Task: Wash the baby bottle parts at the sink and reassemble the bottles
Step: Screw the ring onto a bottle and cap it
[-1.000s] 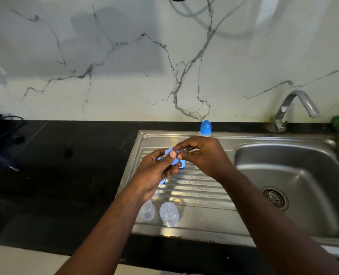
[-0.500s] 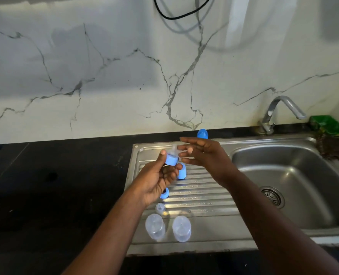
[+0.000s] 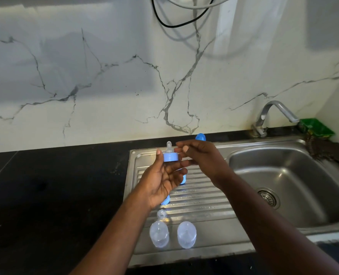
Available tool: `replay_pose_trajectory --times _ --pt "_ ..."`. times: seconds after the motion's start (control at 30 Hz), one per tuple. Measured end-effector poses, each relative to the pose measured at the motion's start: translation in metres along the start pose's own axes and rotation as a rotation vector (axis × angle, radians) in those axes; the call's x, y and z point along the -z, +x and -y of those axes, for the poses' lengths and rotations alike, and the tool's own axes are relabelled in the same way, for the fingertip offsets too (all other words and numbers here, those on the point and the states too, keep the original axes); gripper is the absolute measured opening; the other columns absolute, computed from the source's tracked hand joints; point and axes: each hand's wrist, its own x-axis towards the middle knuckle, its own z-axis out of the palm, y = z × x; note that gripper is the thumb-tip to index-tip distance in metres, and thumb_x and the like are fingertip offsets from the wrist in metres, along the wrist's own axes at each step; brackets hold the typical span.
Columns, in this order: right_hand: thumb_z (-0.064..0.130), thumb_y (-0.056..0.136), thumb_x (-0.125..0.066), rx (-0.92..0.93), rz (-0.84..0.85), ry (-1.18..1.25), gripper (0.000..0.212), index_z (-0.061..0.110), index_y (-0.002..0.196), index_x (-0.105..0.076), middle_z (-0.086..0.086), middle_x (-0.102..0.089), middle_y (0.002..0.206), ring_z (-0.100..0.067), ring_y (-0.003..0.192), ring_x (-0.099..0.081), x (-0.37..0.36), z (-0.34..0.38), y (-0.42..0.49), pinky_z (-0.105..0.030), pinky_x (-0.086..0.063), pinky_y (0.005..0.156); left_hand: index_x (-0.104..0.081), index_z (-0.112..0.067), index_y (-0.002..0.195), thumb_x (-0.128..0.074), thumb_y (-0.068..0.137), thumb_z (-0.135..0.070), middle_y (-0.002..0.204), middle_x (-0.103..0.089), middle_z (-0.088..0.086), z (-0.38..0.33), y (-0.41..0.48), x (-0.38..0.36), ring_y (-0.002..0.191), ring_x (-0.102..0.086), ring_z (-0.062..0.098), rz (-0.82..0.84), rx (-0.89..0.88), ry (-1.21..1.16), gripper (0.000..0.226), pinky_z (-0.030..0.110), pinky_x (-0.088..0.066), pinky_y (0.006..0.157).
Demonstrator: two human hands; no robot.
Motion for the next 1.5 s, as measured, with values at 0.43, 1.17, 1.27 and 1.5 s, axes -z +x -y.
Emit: replay_pose_trajectory --times 0.43,1.17,1.27,1.5 --pt "0.016 0.085 -0.077 -0.028 0.083 -0.197 0.027 0.013 0.111 -0.070 -0.002 -0.075 0.098 -0.015 0.094 -0.071 0.008 -0.028 -0.016 -0.031 -0.058 0.086 -0.067 -0.010 0.119 -0.035 0.102 -0.057 0.097 -0.075 0.018 0.013 0.005 0.002 0.071 -0.068 0.020 -0.063 -0.063 0.667 0.059 0.024 -0.055 0.059" --pt "0.007 0.080 -0.080 -0.356 -0.155 0.094 0.034 0.010 0.110 -0.066 -0.011 -0.074 0.102 -0.023 0.092 -0.072 0.030 -0.123 -0.064 -0.032 -0.060 0.079 -0.058 -0.022 0.121 -0.073 0.071 -0.065 0.107 -0.070 -0.003 0.080 -0.012 0.010 0.113 -0.063 0.018 0.338 -0.108 2.410 0.068 0.059 0.031 0.109" --pt "0.005 0.081 -0.078 -0.357 -0.155 0.098 0.033 0.011 0.111 -0.066 -0.008 -0.075 0.103 -0.024 0.097 -0.071 0.032 -0.127 -0.061 -0.036 -0.058 0.086 -0.057 -0.020 0.112 -0.068 0.082 -0.046 0.104 -0.068 -0.002 0.081 -0.009 0.010 0.109 -0.063 0.020 0.317 -0.075 2.331 0.042 0.055 0.013 0.120" --pt "0.002 0.083 -0.073 -0.313 -0.136 0.125 0.033 0.012 0.114 -0.068 -0.005 -0.072 0.106 -0.014 0.093 -0.069 0.037 -0.111 -0.053 -0.021 -0.054 0.073 -0.045 -0.041 0.132 -0.057 0.085 -0.039 0.103 -0.062 -0.006 0.056 0.003 0.018 0.110 -0.057 0.015 0.126 -0.120 1.890 0.049 0.045 -0.016 0.119"
